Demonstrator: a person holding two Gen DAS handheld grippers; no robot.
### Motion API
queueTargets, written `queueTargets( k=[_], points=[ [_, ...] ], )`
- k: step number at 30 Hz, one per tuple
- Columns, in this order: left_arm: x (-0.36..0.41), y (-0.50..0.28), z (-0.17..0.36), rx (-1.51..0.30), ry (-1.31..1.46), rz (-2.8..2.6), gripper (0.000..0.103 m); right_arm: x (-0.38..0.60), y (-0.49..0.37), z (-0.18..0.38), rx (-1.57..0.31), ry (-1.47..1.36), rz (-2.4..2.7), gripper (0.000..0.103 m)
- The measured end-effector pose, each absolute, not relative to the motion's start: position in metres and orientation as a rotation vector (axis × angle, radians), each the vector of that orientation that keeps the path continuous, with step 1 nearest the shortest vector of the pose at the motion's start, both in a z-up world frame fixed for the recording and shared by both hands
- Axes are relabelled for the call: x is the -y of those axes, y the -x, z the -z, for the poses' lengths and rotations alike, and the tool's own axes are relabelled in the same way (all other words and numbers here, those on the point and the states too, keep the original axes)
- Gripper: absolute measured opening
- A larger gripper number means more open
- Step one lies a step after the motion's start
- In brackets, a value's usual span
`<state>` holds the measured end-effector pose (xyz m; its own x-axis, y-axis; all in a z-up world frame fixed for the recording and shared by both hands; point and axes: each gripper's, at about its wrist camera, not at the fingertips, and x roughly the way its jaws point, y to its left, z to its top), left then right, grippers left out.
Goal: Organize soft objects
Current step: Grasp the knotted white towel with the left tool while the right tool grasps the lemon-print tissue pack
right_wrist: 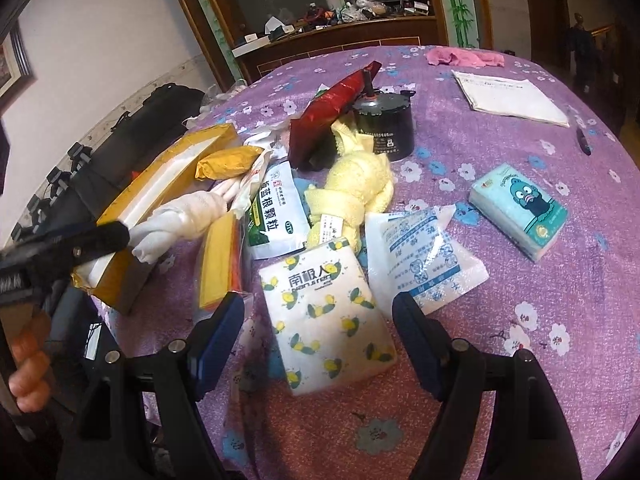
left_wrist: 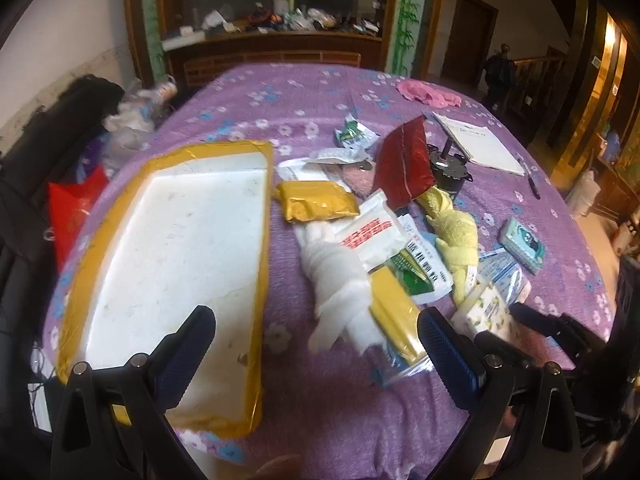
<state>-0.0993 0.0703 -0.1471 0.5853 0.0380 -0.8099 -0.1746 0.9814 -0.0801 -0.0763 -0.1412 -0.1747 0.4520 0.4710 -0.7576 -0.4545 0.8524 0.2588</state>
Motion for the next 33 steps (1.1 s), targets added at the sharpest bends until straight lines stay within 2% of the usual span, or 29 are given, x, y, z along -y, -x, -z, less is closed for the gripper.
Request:
queueTargets(
  k=[4,7,11,14,16,17,18,22,23,24,28,33],
  points=[
    [-0.068,0.072,0.147,-0.974,0.106,-0.12,0.102,0.147,0.075,0.174,-0.938,-0.048,-0.572,0.076],
    [-0.063,0.053,0.151,-0.995,0.068,-0.095,0.101,0.148,0.073,0.175,-0.939,-0.045,-0.571,0.072],
    [-0.068,0.03,0.17,-1.078,0.085,-0.072,0.087,0.146,0.072,0.177,-0.936,-0.02,-0.564,0.069],
    [-0.062,0.025,0.173,-1.073,0.013,-0.1,0.086,0.142,0.073,0.179,-0.929,0.027,-0.534,0.065],
    [-0.059,0.025,0.173,-1.069,-0.011,-0.095,0.078,0.139,0.074,0.179,-0.925,0.047,-0.538,0.057],
    [-0.057,0.025,0.173,-1.072,-0.017,-0.089,0.069,0.138,0.074,0.18,-0.928,0.046,-0.554,0.053],
    [-0.056,0.025,0.173,-1.084,-0.012,-0.072,0.066,0.137,0.074,0.18,-0.931,0.041,-0.558,0.05],
    [-0.048,0.025,0.176,-1.101,-0.022,-0.03,0.066,0.134,0.075,0.18,-0.931,0.05,-0.563,0.044],
    [-0.047,0.022,0.181,-1.117,-0.037,-0.043,0.064,0.134,0.076,0.18,-0.925,0.054,-0.569,0.042],
    [-0.048,0.019,0.188,-1.138,-0.043,-0.054,0.055,0.134,0.076,0.18,-0.924,0.053,-0.573,0.039],
    [-0.062,0.017,0.196,-1.148,0.033,-0.046,0.046,0.139,0.077,0.173,-0.91,0.03,-0.597,0.026],
    [-0.071,0.04,0.188,-1.092,0.105,-0.029,0.042,0.145,0.08,0.164,-0.87,-0.004,-0.612,0.022]
  ],
)
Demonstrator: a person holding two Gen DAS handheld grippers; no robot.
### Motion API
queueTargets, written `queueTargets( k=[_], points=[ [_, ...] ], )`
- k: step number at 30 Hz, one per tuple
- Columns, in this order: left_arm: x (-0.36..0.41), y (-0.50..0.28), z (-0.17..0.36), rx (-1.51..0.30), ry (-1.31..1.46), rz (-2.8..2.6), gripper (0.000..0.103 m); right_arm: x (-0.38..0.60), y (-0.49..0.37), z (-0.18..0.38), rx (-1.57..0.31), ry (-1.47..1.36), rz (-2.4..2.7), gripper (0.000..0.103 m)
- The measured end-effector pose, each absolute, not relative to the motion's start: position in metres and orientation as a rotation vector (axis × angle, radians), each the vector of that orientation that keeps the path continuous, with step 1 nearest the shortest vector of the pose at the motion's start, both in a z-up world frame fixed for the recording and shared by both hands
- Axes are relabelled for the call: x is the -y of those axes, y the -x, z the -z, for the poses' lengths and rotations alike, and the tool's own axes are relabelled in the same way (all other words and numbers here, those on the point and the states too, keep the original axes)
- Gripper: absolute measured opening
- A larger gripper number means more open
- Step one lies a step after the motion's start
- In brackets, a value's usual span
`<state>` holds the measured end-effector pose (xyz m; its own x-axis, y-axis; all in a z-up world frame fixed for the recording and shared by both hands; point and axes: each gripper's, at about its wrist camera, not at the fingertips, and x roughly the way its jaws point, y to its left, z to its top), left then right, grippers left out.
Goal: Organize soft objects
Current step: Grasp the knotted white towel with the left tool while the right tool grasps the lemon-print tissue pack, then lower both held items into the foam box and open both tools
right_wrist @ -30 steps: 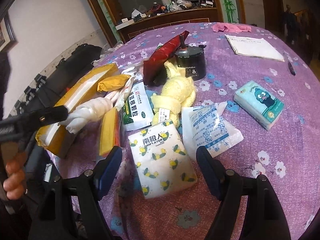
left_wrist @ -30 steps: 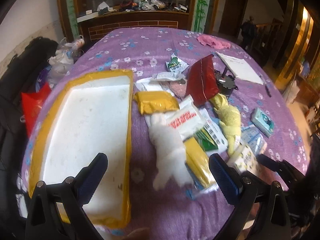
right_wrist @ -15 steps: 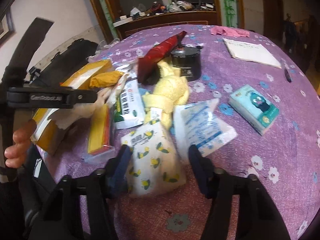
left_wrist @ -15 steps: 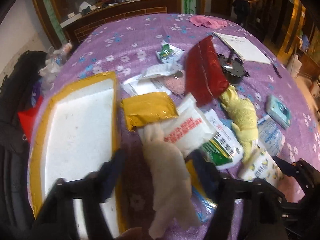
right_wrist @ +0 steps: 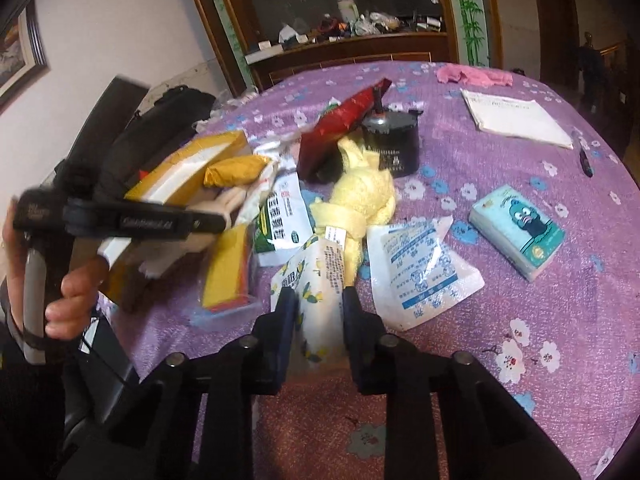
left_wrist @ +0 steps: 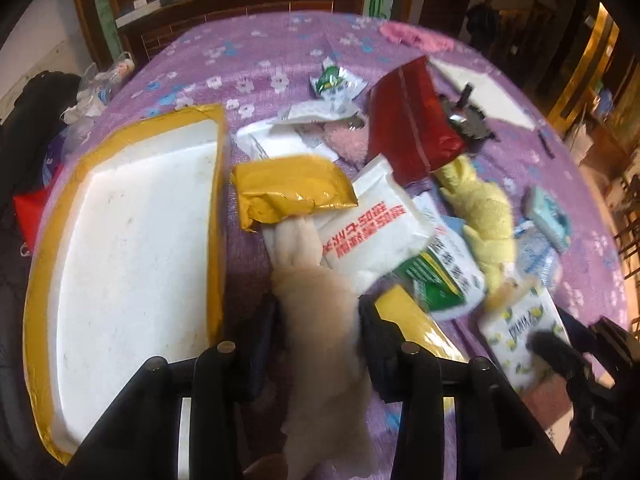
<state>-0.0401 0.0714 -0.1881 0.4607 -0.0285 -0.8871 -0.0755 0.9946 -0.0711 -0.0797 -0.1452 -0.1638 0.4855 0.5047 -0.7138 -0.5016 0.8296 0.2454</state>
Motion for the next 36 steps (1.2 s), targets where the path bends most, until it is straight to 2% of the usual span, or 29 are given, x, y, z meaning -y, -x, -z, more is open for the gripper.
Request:
queueTargets(
  k=[9,13,21,28,34,35,36],
  points=[
    [-0.084,0.089,0.157,-1.023,0.308,0.115,0.042,0.155,0.076,0.142,-0.811,-0.098,-0.614,0.022],
    [-0.08,0.113,0.139,-0.983,0.279,0.121,0.042,0.143,0.073,0.129,-0.789,-0.113,-0.634,0.022],
    [-0.163,0.151,0.097,-0.787,0.32,-0.101,0.042,0.055,0.064,0.1,-0.789,-0.118,-0.877,0.022],
    [-0.211,0.147,0.144,-0.849,0.307,-0.318,0.043,-0.061,0.064,0.119,-0.858,0.028,-0.949,0.022],
    [-0.22,0.144,0.177,-0.917,0.315,-0.341,0.043,-0.097,0.071,0.154,-0.944,0.114,-0.887,0.025],
    [-0.22,0.142,0.18,-0.925,0.32,-0.335,0.046,-0.099,0.072,0.158,-0.949,0.129,-0.876,0.025],
    [-0.221,0.142,0.183,-0.928,0.329,-0.328,0.056,-0.098,0.073,0.159,-0.948,0.131,-0.876,0.026]
  ],
)
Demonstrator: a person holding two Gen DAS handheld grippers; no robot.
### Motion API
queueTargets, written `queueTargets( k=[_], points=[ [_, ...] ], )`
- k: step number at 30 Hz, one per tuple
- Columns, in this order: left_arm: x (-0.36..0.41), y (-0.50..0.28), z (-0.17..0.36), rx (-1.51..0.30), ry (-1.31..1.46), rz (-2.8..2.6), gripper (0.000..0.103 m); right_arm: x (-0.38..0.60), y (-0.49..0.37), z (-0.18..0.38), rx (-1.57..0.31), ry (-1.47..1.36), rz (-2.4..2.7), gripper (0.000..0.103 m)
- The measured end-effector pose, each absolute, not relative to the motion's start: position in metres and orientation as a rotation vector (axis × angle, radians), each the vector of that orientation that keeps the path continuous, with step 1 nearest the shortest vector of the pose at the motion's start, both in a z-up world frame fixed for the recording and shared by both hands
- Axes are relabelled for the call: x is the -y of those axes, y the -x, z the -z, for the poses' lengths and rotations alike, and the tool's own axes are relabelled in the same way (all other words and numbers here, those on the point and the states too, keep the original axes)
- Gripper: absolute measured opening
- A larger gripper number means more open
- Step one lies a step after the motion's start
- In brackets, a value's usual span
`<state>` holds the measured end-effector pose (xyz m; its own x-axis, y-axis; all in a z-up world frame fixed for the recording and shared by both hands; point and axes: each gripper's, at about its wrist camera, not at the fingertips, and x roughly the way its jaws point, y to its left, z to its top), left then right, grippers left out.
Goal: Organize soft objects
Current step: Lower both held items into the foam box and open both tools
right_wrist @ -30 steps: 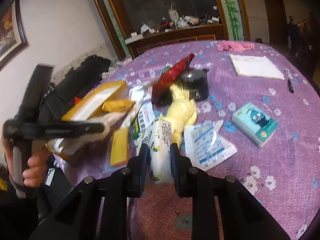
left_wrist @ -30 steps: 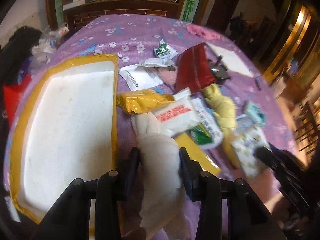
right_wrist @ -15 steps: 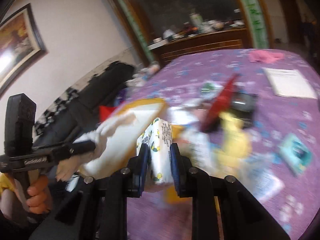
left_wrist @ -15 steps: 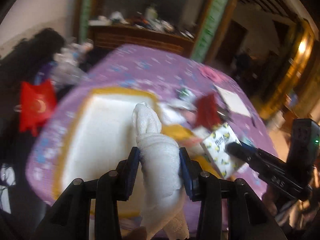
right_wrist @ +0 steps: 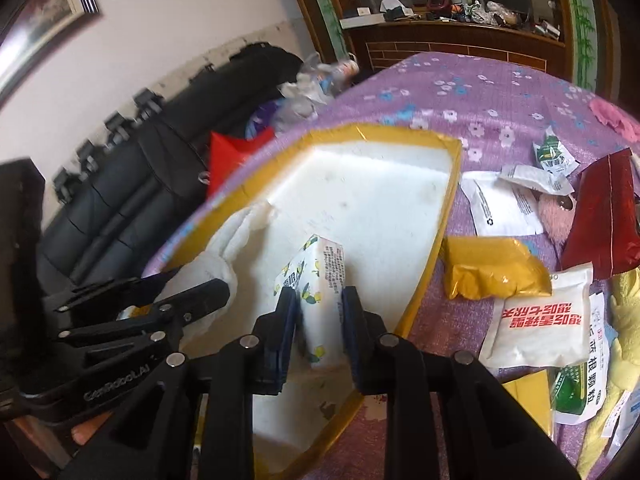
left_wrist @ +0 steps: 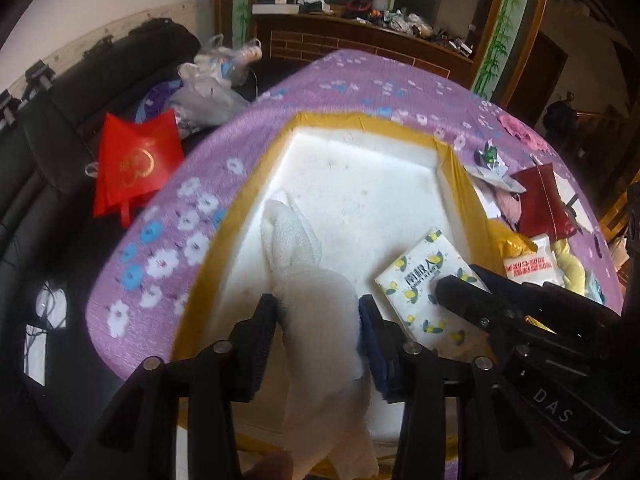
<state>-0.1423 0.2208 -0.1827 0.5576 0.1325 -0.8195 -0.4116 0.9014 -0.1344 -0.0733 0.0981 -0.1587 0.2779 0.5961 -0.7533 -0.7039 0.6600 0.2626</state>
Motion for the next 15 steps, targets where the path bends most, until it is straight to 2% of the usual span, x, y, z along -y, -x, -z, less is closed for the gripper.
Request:
queueTargets(
  k=[1,2,3,4,5,6,10,15],
  points=[
    [-0.222,0.143,0.184,-0.924,0.34,-0.32,0.06,-0.097,0.074,0.158,-0.937,0.135,-0.883,0.031],
    [-0.222,0.146,0.184,-0.913,0.348,-0.328,0.07,-0.093,0.075,0.155,-0.927,0.127,-0.893,0.033],
    [-0.223,0.15,0.181,-0.889,0.351,-0.342,0.081,-0.086,0.074,0.152,-0.919,0.113,-0.899,0.041],
    [-0.222,0.151,0.178,-0.871,0.347,-0.357,0.087,-0.077,0.075,0.147,-0.894,0.089,-0.906,0.053],
    [-0.222,0.155,0.176,-0.852,0.346,-0.368,0.092,-0.069,0.076,0.144,-0.878,0.071,-0.921,0.056],
    [-0.223,0.158,0.173,-0.834,0.351,-0.376,0.092,-0.059,0.077,0.14,-0.863,0.056,-0.918,0.062],
    [-0.205,0.173,0.154,-0.789,0.314,-0.367,0.093,-0.023,0.08,0.131,-0.816,0.019,-0.886,0.063],
    [-0.141,0.166,0.134,-0.767,0.227,-0.245,0.096,0.04,0.074,0.136,-0.84,-0.033,-0.768,0.068]
  ],
)
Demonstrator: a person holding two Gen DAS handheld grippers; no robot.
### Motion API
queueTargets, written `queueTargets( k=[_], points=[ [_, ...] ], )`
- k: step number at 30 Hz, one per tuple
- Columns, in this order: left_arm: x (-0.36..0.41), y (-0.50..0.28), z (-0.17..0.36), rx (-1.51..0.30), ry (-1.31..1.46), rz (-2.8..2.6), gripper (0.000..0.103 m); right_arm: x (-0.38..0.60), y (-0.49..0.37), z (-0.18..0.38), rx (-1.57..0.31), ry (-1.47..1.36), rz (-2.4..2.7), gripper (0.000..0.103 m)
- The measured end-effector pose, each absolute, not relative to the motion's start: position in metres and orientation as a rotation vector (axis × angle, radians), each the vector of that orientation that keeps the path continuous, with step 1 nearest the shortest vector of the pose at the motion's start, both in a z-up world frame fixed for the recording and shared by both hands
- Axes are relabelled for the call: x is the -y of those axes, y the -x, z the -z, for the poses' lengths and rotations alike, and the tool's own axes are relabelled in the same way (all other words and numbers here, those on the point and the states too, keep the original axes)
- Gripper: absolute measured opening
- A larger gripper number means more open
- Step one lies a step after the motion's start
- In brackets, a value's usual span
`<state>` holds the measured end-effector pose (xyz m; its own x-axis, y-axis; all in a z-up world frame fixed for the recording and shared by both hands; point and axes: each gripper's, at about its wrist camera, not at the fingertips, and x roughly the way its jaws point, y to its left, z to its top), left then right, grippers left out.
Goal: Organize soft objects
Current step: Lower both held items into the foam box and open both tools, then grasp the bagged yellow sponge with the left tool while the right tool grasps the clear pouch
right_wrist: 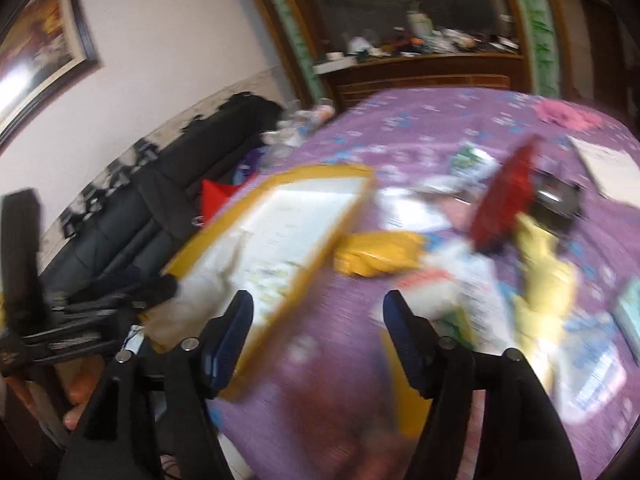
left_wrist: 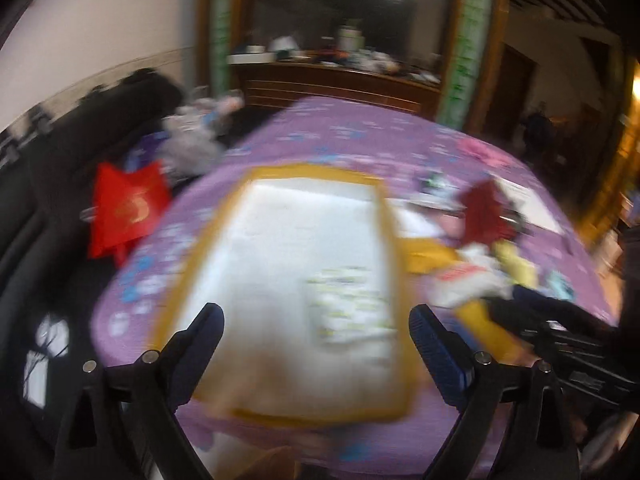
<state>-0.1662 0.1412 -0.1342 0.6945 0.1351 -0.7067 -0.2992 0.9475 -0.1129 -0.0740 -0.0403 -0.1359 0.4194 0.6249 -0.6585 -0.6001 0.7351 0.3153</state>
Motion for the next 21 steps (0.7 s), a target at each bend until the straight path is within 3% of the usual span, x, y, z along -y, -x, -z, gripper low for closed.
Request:
queueTargets(
  k=[9,17,19,21],
  points=[
    [-0.013,0.087,0.158,-0.895,0.098,0.1,0.096,0.157,0.05,0.162,-0.918,-0.141,-0.47,0.068],
    [-0.002,0.069,0.216,-1.055,0.151,0.036,0.096,0.183,0.04,0.19,-0.984,-0.164,-0.421,0.068],
    [-0.002,0.075,0.222,-1.014,0.129,0.031,0.102,0.181,0.042,0.19,-0.985,-0.161,-0.423,0.073],
    [0.005,0.083,0.225,-0.987,0.079,0.012,0.102,0.183,0.043,0.191,-0.984,-0.18,-0.434,0.076]
  ],
)
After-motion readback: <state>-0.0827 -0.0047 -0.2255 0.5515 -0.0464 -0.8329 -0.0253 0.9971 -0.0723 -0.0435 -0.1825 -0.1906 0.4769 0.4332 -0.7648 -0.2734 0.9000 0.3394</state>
